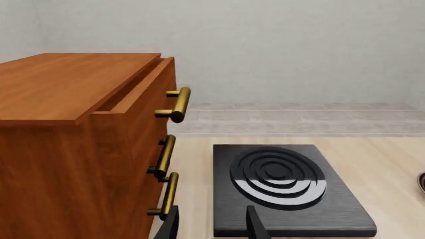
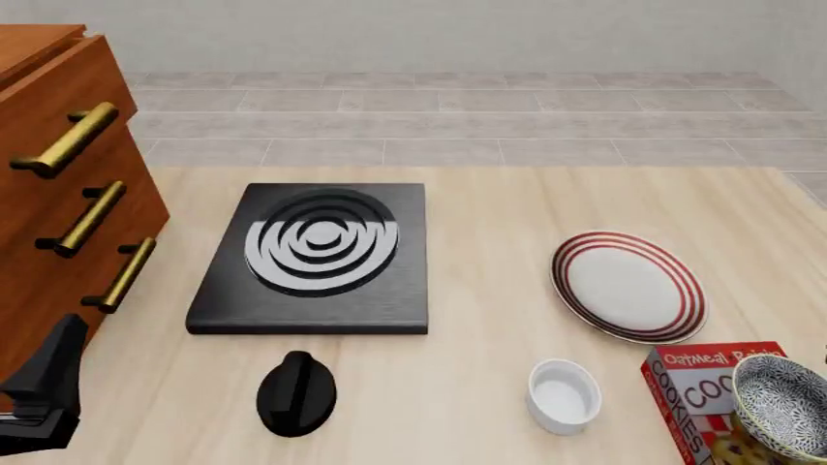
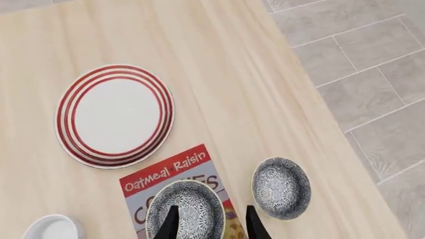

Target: Pick the akita bowl on the cookies box and place it on the plate.

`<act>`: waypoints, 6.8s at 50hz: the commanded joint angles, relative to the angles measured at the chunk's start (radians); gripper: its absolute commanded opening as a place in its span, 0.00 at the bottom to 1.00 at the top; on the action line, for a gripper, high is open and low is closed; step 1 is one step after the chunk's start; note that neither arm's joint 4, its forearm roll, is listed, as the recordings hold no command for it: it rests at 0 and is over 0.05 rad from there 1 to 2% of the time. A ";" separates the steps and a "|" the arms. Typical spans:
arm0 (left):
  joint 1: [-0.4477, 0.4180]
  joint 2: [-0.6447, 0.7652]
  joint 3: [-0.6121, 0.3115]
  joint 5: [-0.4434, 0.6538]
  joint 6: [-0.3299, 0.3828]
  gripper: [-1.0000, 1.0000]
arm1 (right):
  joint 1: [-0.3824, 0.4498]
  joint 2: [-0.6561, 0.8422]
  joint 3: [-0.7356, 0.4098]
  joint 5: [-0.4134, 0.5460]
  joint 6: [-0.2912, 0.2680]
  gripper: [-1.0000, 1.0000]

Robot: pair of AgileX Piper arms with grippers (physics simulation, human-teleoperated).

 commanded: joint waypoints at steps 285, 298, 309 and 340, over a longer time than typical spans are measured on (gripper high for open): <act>0.000 0.000 0.000 0.000 0.000 1.00 | 0.451 0.660 -0.155 -0.587 0.629 0.00; 0.000 0.000 0.000 0.000 0.000 1.00 | 0.425 0.736 -0.204 -0.601 0.622 0.00; 0.000 0.000 0.000 0.000 0.000 1.00 | 0.412 0.797 -0.225 -0.623 0.617 0.00; 0.000 0.000 0.000 0.000 0.000 1.00 | 0.378 0.965 -0.274 -0.686 0.619 0.00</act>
